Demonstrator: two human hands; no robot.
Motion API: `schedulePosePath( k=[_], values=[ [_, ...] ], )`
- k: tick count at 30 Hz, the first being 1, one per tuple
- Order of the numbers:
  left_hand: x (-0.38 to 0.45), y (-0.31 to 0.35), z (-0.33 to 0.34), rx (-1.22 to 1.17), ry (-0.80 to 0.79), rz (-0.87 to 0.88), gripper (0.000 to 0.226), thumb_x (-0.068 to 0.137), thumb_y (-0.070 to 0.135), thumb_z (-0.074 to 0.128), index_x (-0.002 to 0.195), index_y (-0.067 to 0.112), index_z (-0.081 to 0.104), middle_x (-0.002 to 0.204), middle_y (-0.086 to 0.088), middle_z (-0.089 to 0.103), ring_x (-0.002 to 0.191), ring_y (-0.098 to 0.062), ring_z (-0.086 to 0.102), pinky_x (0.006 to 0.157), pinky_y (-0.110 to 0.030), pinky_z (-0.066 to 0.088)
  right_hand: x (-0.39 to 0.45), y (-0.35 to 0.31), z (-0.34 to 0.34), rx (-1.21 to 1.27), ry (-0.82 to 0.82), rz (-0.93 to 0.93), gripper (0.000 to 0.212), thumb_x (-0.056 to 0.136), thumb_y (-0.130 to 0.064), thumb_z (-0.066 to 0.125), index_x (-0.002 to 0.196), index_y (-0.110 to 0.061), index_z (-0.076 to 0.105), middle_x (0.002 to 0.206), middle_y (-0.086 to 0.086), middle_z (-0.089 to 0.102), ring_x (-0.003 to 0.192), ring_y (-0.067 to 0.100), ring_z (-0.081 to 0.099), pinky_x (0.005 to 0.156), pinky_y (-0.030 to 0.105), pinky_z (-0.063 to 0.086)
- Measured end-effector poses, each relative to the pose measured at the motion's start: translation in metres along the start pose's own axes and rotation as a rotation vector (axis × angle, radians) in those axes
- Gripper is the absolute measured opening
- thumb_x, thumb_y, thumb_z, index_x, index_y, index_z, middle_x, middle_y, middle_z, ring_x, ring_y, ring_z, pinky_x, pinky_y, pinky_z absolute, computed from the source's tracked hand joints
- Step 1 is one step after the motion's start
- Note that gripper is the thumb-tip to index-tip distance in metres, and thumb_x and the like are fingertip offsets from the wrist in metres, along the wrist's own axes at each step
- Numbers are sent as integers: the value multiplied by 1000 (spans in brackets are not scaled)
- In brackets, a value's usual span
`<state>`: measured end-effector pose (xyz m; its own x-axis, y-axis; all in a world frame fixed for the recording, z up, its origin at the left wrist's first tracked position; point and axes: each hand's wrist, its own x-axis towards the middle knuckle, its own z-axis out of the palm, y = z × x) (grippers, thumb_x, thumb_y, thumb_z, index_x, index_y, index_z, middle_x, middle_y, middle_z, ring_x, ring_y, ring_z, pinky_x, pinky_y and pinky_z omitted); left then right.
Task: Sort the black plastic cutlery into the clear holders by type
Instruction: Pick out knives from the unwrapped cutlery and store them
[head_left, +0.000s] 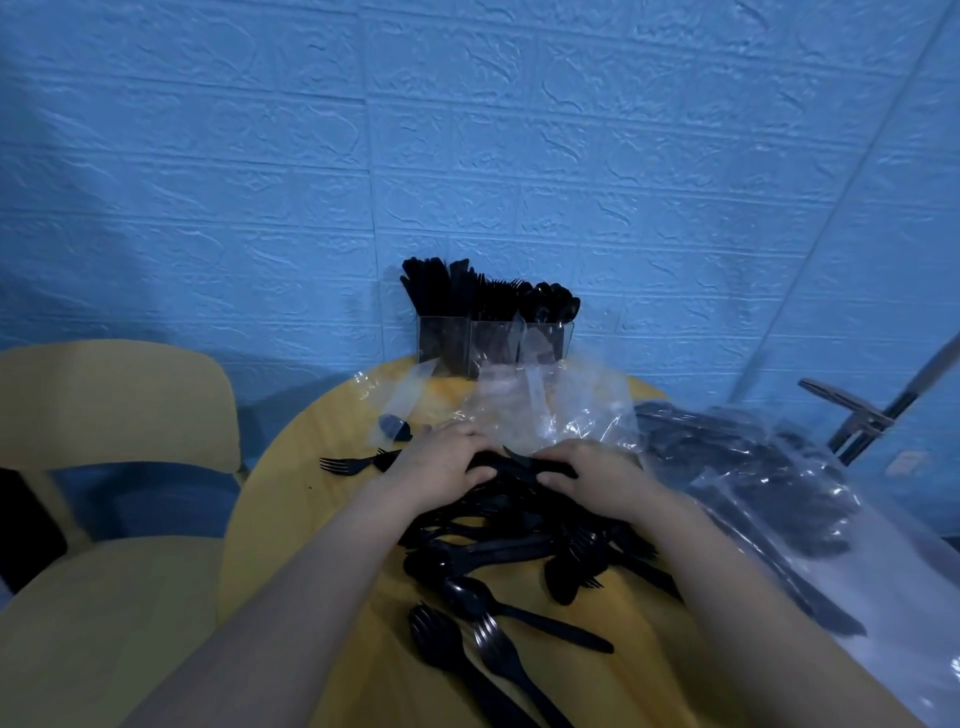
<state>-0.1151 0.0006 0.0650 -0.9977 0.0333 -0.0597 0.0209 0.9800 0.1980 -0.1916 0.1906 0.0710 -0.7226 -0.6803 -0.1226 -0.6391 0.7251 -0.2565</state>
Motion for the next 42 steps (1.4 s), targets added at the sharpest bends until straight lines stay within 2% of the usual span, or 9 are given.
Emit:
schedulePosePath(
  k=[6,10,15,20,24,26,29,34,42],
  values=[
    [-23,-3,-3,-80,-6,16,49,87,52,57,130,29,54,144,7,41,135,-12,32,110,-29,23,-14,-2,-6,123,-150,-1,56,85,-46,65,136,-34,48,144,-7,45,130,14,41,102,23,31],
    [-38,-7,-3,-114,-37,21,44,88,55,53,124,30,60,146,8,40,137,-11,31,113,-36,25,-23,-7,-14,135,-269,-7,65,78,-49,71,137,-34,47,142,-8,45,130,14,41,100,24,32],
    [-40,-13,-2,-185,100,-64,28,100,27,43,117,21,64,123,1,57,116,-16,48,96,-30,40,-13,-7,-11,104,-5,33,35,97,-30,52,130,-20,57,133,3,57,121,18,51,92,21,35],
    [-32,-14,-5,-184,-14,-129,35,100,21,43,135,20,50,135,-4,52,122,-22,49,99,-35,42,2,-10,-3,17,-65,18,45,99,-28,48,143,-19,41,154,2,30,138,21,33,110,31,27],
    [-28,-15,-6,-317,35,-147,30,97,35,49,120,21,60,120,1,61,107,-15,55,92,-31,45,2,-6,-6,142,-16,8,30,91,-38,60,115,-21,65,120,-1,61,110,17,55,90,26,42],
    [-29,-13,-5,-373,8,-148,34,88,45,60,115,23,62,109,8,63,100,-8,58,89,-26,48,-2,-5,-7,149,-84,-31,38,82,-47,68,114,-27,65,120,-7,58,110,12,53,94,26,41],
    [-28,-8,-4,-453,34,-150,34,83,35,70,114,21,62,97,12,61,92,-4,59,85,-20,49,-5,-6,-6,108,-72,-122,47,76,-47,73,118,-29,60,120,-11,52,111,8,46,94,26,38],
    [-28,-5,-4,-494,63,-182,19,89,21,66,107,17,64,83,13,61,83,-11,63,77,-26,54,-8,-11,-1,-69,20,-292,24,85,-38,66,104,-24,62,102,-13,53,103,11,51,88,33,45],
    [-20,-15,1,-477,292,-328,12,95,14,54,95,13,66,62,7,53,56,-1,47,59,-22,42,-7,-16,5,-310,62,-317,42,93,-47,52,129,-26,52,127,-8,51,119,15,47,87,34,48]
  ],
)
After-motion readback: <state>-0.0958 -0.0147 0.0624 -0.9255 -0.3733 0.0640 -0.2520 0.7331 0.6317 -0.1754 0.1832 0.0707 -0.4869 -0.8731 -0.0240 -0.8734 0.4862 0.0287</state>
